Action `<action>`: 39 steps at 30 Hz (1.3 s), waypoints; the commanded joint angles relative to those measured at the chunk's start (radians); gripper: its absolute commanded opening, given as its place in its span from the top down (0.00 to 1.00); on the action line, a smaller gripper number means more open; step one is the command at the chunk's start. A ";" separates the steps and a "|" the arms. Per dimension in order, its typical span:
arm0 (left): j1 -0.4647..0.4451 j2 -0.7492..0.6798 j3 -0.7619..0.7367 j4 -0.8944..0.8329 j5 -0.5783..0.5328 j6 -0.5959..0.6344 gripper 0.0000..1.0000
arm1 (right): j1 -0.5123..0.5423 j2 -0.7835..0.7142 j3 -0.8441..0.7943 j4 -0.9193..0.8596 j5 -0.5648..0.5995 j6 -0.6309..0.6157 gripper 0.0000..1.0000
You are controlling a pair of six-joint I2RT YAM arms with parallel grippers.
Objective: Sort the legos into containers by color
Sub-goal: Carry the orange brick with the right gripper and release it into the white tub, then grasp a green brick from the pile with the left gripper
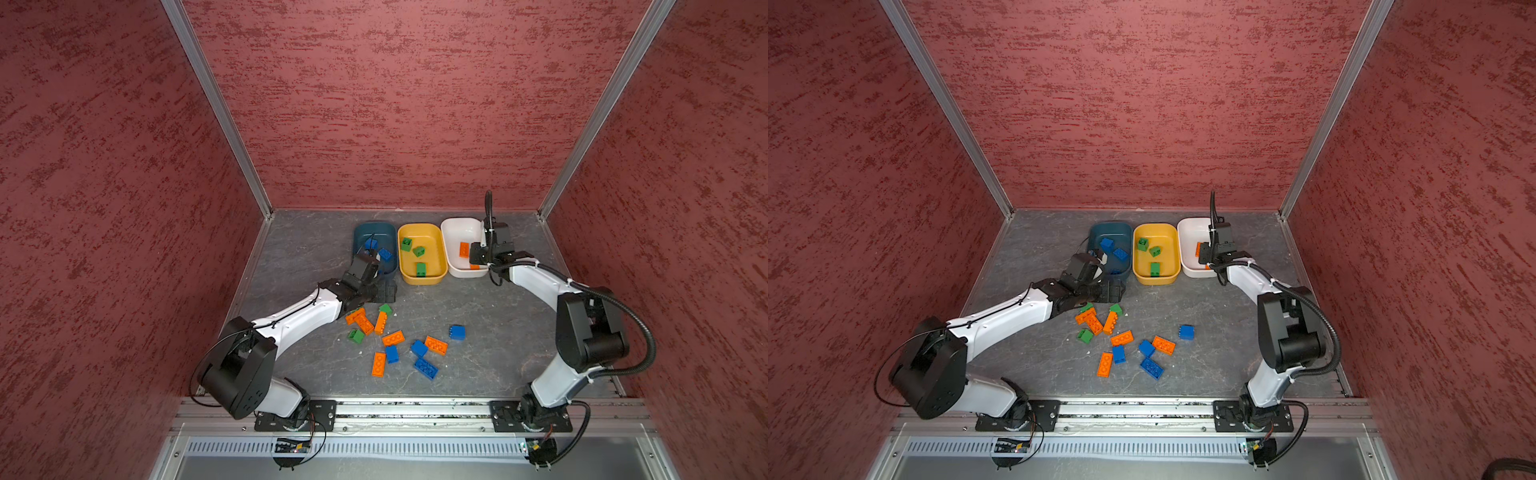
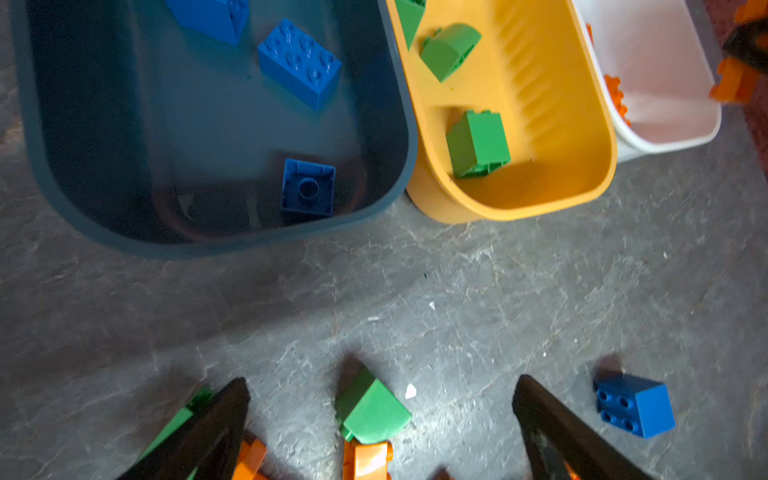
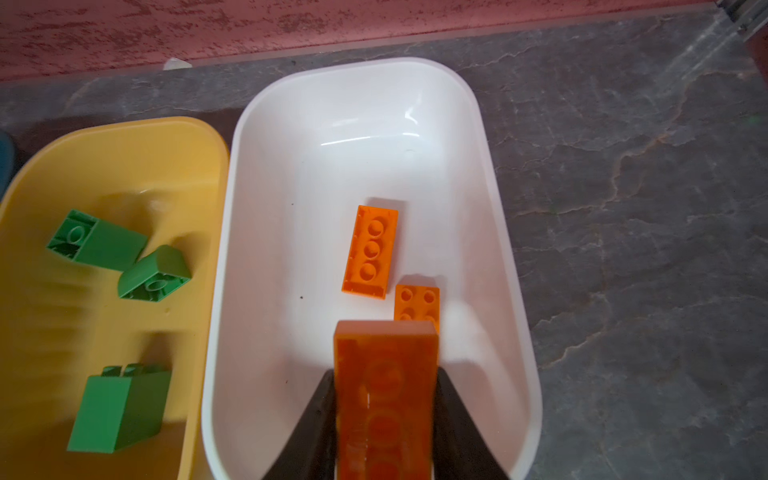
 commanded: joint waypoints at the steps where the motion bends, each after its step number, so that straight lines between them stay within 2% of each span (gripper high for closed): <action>1: -0.018 -0.006 0.017 -0.108 0.031 0.032 0.00 | -0.002 0.049 0.071 -0.051 0.101 0.012 0.69; 5: -0.037 0.020 0.011 -0.101 0.014 -0.008 0.01 | -0.002 0.083 0.114 -0.070 0.101 0.000 0.61; 8: -0.040 0.049 0.015 -0.090 -0.006 -0.047 0.01 | -0.001 0.070 0.116 -0.067 0.043 -0.021 0.52; 11: -0.049 0.079 0.033 -0.101 -0.015 -0.074 0.03 | 0.001 0.041 0.101 -0.061 0.007 -0.037 0.35; 16: -0.072 0.117 0.054 -0.138 -0.068 -0.138 0.10 | 0.006 -0.016 0.070 -0.044 0.015 -0.043 0.23; 18: -0.077 0.140 0.061 -0.144 -0.066 -0.170 0.14 | 0.006 -0.041 0.051 -0.030 0.015 -0.037 0.01; 26: -0.116 0.257 0.155 -0.229 -0.133 -0.237 0.27 | 0.006 -0.088 -0.015 0.006 0.014 -0.028 0.01; 39: -0.123 0.360 0.232 -0.284 -0.144 -0.249 0.42 | 0.008 -0.104 -0.046 0.020 -0.012 -0.035 0.01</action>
